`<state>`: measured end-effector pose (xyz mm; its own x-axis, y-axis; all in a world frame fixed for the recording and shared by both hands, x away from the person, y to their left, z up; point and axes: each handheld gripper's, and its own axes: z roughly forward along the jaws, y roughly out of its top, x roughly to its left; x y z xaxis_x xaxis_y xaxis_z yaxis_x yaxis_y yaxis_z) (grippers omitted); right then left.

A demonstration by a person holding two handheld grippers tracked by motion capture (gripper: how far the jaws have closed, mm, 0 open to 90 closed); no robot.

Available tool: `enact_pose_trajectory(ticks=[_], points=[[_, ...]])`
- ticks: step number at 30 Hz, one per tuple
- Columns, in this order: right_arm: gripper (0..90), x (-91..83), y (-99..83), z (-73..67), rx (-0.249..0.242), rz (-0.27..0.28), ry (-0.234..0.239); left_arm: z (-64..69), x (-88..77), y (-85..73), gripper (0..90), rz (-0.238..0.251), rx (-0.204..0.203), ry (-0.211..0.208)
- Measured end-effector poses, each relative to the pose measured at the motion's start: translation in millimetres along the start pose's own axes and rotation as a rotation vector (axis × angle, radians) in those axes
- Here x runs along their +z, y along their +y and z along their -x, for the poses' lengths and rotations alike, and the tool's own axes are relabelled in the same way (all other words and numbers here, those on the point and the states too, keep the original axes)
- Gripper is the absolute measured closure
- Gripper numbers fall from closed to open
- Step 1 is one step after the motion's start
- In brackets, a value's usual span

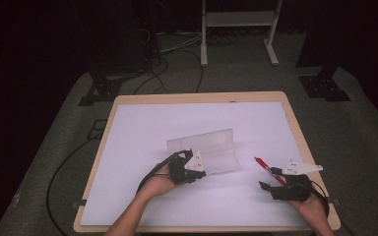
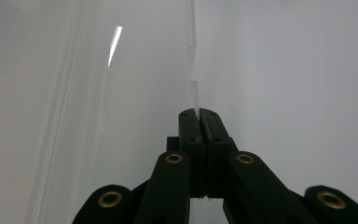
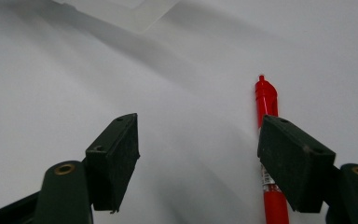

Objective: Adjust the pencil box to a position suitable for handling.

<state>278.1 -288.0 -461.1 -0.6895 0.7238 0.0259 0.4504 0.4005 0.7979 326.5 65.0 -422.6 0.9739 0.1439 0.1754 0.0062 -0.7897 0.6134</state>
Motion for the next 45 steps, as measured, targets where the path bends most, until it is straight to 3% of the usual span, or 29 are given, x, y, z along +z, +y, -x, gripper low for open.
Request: enact_pose_trajectory(ticks=[15, 38, 45], points=[[28.2, 0.8, -0.1, 0.6, -0.002, -0.003, -0.003, 10.1, 17.3, -3.4, 89.3, -0.024, 0.007, -0.07], [28.2, -0.7, -2.1, 3.4, 0.002, -0.007, -0.006, 6.6, 26.3, -7.2, 88.0, -0.054, -0.024, -0.118], [28.2, 0.3, -2.5, 3.6, 0.007, -0.015, -0.005, 5.7, 21.3, -6.9, 82.6, -0.032, -0.04, -0.122]])
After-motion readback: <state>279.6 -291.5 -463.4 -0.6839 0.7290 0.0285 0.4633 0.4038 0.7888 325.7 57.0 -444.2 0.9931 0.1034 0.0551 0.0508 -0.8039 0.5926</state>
